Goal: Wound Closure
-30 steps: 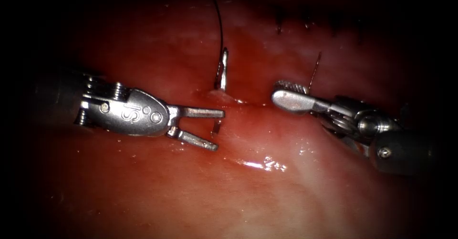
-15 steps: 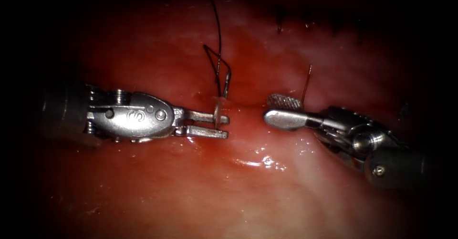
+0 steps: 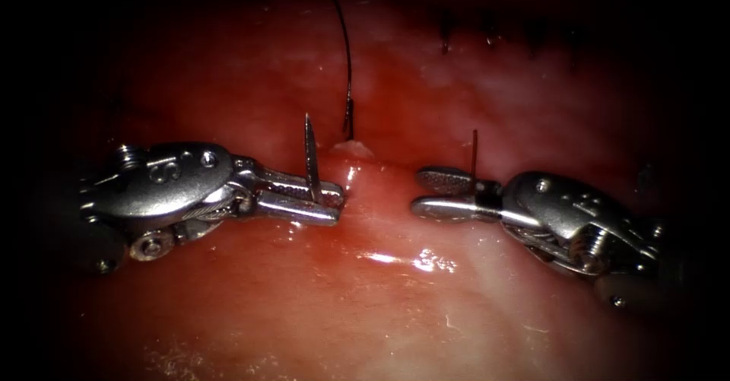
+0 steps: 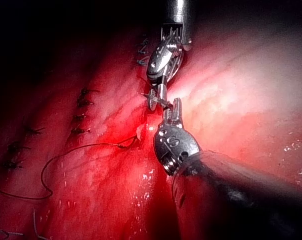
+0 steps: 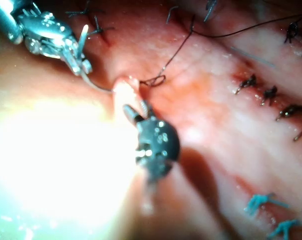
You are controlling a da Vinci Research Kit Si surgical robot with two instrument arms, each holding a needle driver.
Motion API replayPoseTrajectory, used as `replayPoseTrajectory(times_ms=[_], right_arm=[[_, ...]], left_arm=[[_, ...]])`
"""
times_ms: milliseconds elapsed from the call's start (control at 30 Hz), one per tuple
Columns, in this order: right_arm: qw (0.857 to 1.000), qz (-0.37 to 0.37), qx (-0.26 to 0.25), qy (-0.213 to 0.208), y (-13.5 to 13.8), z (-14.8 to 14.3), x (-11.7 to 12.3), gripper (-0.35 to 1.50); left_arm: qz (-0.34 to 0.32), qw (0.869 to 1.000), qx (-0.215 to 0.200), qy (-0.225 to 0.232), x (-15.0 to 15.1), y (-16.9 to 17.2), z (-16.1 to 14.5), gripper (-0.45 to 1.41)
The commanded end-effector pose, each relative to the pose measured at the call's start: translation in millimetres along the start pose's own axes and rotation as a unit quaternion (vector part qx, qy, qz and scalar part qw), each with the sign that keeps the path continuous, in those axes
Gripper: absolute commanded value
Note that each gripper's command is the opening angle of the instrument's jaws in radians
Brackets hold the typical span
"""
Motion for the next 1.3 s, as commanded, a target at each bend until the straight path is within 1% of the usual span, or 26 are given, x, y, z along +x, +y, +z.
replayPoseTrajectory(times_ms=[33,67,167,233,300,333,400,500,667,767,867,1000,1067,1100,1133,1167,1200,1233,1267,1300], right_arm=[[1.0,-0.012,0.005,0.001,-0.1,1.2,-0.4,0.1],[1.0,-0.018,0.007,0.0,-0.3,1.6,-0.3,0.27],[0.999,-0.032,0.01,-0.002,-0.9,2.7,0.1,0.59],[0.999,-0.047,0.008,-0.002,-1.6,3.8,0.7,0.66],[0.998,-0.061,0.006,0.001,-2.0,4.6,1.6,0.86],[0.998,-0.062,0.003,0.001,-2.2,5.0,1.9,0.99],[0.997,-0.075,0.001,0.003,-2.4,5.5,2.4,1.06],[0.996,-0.092,0.003,0.004,-2.8,5.9,2.7,1.08],[0.994,-0.109,0.007,0.006,-3.5,6.4,3.0,0.99],[0.994,-0.111,0.006,0.003,-3.2,6.8,2.6,0.98],[0.993,-0.116,0.004,-0.001,-2.6,7.4,1.6,0.93],[0.991,-0.128,0.001,-0.025,-1.6,8.4,-0.8,0.86],[0.99,-0.136,0.0,-0.034,-0.9,8.8,-2.6,0.79],[0.99,-0.134,-0.001,-0.046,-0.3,9.0,-4.6,0.74],[0.99,-0.134,-0.001,-0.046,-0.3,9.0,-4.6,0.74],[0.99,-0.132,-0.001,-0.051,0.0,9.0,-5.4,0.69],[0.989,-0.133,-0.004,-0.067,0.7,9.0,-7.4,0.59],[0.989,-0.131,-0.006,-0.073,1.1,8.9,-8.1,0.56],[0.989,-0.131,-0.006,-0.073,1.1,8.9,-8.1,0.56],[0.989,-0.128,-0.007,-0.078,1.4,8.8,-8.8,0.56]], left_arm=[[-0.008,1.0,-0.001,-0.001,-0.2,0.0,0.5,-0.45],[-0.012,1.0,-0.003,-0.002,-0.1,0.4,0.4,-0.45],[-0.026,0.999,-0.017,-0.004,0.3,1.5,0.1,-0.45],[-0.028,0.999,-0.028,-0.005,0.8,2.6,-0.2,-0.45],[-0.031,0.999,-0.037,-0.004,1.4,3.8,-0.5,-0.45],[-0.032,0.999,-0.04,-0.006,1.6,4.2,-0.6,-0.45],[-0.034,0.998,-0.045,-0.011,2.1,4.9,-0.9,-0.45],[-0.035,0.998,-0.051,-0.011,2.8,5.6,-1.3,-0.45],[-0.027,0.998,-0.059,-0.011,4.2,6.6,-2.3,-0.45],[-0.025,0.998,-0.06,-0.01,4.6,6.9,-2.4,-0.45],[-0.023,0.998,-0.06,-0.01,4.7,7.2,-2.2,-0.45],[-0.02,0.998,-0.062,-0.01,4.7,7.1,-2.1,-0.45],[-0.017,0.998,-0.061,-0.01,4.7,7.1,-2.1,-0.45],[-0.017,0.998,-0.059,-0.01,4.7,7.1,-2.1,-0.45],[-0.017,0.998,-0.059,-0.01,4.7,7.1,-2.1,-0.45],[-0.017,0.998,-0.06,-0.01,4.7,7.1,-2.1,-0.45],[-0.014,0.998,-0.06,-0.009,4.7,7.1,-2.1,-0.45],[-0.014,0.998,-0.06,-0.009,4.7,7.1,-2.1,-0.45],[-0.014,0.998,-0.06,-0.009,4.7,7.1,-2.1,-0.45],[-0.014,0.998,-0.06,-0.009,4.7,7.1,-2.1,-0.45]])
